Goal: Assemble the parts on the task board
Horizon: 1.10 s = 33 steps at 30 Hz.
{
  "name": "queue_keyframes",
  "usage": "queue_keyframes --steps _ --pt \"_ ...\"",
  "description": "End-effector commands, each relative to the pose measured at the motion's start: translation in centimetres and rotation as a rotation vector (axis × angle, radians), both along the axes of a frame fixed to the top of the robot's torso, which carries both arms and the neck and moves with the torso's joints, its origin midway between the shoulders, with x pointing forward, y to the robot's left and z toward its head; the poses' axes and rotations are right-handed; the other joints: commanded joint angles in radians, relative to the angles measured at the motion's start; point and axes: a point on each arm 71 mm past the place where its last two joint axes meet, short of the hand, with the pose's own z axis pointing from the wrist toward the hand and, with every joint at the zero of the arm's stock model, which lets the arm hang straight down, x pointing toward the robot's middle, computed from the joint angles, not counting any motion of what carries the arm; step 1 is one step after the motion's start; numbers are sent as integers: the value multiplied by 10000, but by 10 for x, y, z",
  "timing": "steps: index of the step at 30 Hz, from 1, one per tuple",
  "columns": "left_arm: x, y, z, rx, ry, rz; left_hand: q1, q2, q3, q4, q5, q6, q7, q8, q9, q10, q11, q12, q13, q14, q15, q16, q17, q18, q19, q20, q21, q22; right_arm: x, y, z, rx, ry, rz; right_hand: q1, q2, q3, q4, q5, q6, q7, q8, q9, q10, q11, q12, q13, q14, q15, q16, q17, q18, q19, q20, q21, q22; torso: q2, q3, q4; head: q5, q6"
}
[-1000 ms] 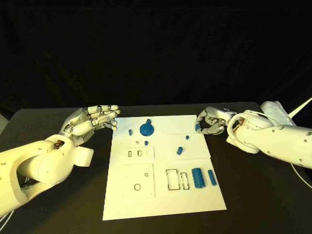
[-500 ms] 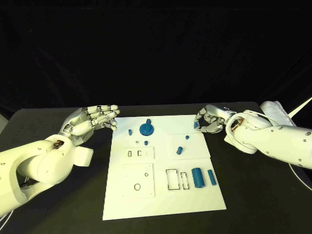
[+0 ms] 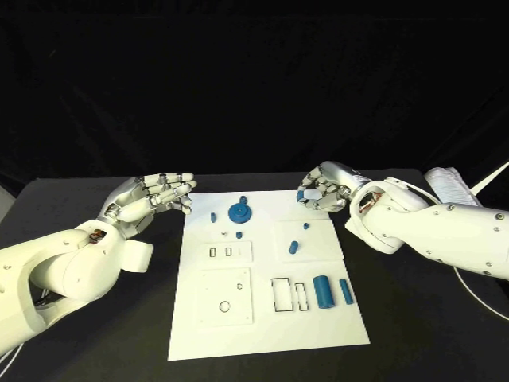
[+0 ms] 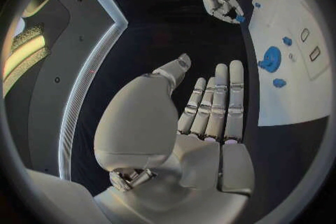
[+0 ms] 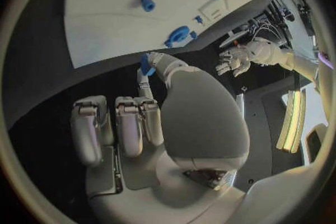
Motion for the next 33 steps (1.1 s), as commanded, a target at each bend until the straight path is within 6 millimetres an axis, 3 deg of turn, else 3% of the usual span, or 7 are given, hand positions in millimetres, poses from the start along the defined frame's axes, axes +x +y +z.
queue_keyframes --steps 1,5,13,18,23,33 --pt "0 -2 0 29 -3 -118 -86 58 22 17 10 44 112 67 10 -18 7 43 -1 -39 23 36 -15 141 -76 27 61 17 -7 19 -1 315 353 -440 -135 20 30 21 30 39 -103 299 284 1042 -67 66 2627 1040 -80 58 2633 -141 1045 -82 54 2632 -9 7 12 46 -16" --pt "0 -3 -1 43 24 -152 -87 58 21 17 10 44 111 67 10 -17 7 43 -1 -39 23 36 -15 141 -76 27 62 17 -21 53 -4 396 630 151 -169 79 84 23 64 4 -111 322 297 1042 -74 66 2627 1040 -82 58 2633 -141 1045 -82 54 2632 -16 -11 4 51 -34" --pt "0 -5 -1 51 60 -201 -109 55 16 27 10 45 103 67 10 -6 6 55 1 -32 23 43 -17 142 -79 28 67 18 -43 98 -17 -39 819 1031 -188 100 123 9 114 -35 -104 336 305 1042 -71 66 2627 1040 -83 58 2633 -141 1045 -83 54 2632 -83 -43 -22 139 -128" --pt "0 -6 -1 140 31 -295 -113 53 15 29 11 45 101 68 10 -3 5 59 2 -31 22 46 -18 142 -80 29 69 19 -54 113 -28 -341 893 1367 -241 85 122 19 132 -48 -100 353 314 1042 -68 66 2627 1040 -81 58 2633 -141 1045 -83 54 2632 -90 -45 6 147 -165" --pt "-1 -7 -2 243 -5 -369 -116 49 14 28 11 44 98 67 10 -1 4 62 2 -30 21 48 -19 143 -81 29 71 19 -61 125 -38 -593 967 1578 -285 65 117 24 142 -54 -101 370 322 1042 -67 66 2627 1040 -80 58 2633 -141 1045 -83 54 2632 -81 -30 -16 217 -192" --pt "-1 -8 -2 281 -13 -427 -119 46 12 28 11 43 97 67 9 0 3 65 2 -30 21 49 -20 143 -82 29 73 19 -67 140 -48 -896 951 1709 -341 56 117 37 154 -57 -105 391 332 1042 -70 66 2627 1040 -82 58 2633 -141 1045 -84 54 2632 -70 -38 -15 274 -254"
